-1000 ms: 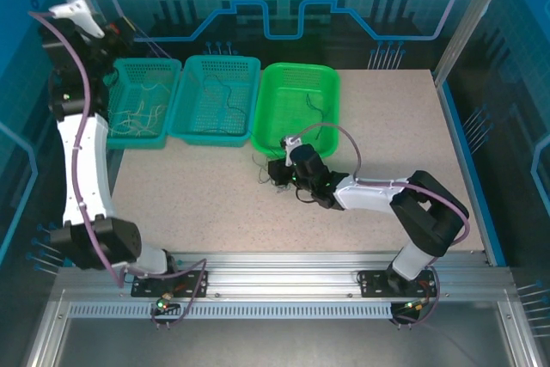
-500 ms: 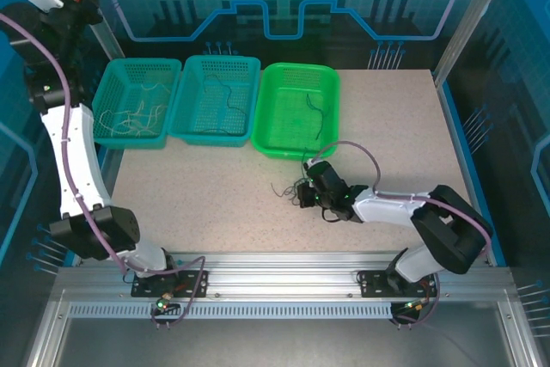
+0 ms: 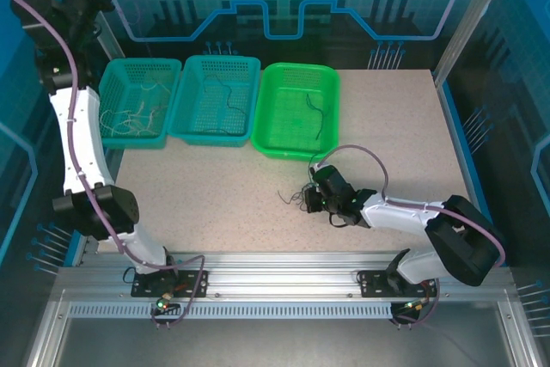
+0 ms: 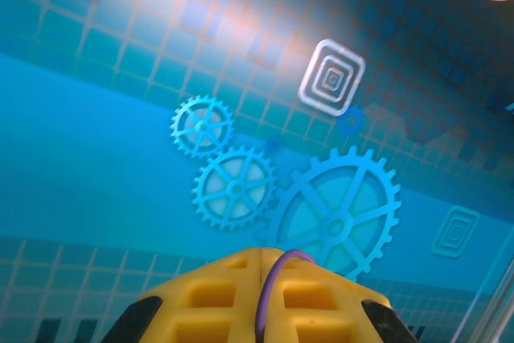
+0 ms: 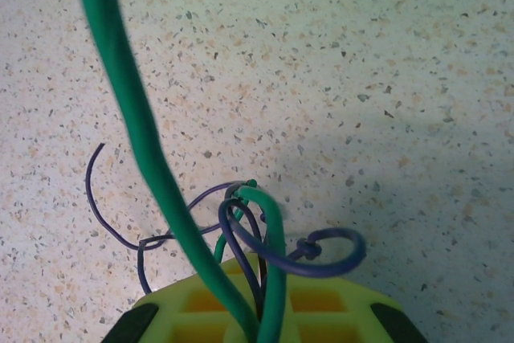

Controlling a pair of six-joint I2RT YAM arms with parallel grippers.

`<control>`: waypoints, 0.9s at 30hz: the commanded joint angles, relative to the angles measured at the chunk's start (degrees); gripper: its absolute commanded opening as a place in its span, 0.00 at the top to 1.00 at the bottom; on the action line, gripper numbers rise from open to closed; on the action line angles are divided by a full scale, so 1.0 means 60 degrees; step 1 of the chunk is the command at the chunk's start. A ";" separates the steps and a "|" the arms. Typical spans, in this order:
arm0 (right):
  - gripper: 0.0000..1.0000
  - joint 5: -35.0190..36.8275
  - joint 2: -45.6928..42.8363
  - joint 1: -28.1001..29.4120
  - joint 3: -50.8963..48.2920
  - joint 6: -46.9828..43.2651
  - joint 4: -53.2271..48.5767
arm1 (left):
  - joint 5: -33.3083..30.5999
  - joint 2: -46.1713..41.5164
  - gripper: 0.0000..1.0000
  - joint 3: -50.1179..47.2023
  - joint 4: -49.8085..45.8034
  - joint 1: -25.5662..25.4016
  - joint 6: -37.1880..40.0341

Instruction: Untangle the cables

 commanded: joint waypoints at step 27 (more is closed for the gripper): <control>0.96 0.0299 -0.0521 -0.0083 -0.0391 0.0322 -0.0487 | -0.0024 0.1708 1.00 0.1279 -0.0001 -0.1197 0.0547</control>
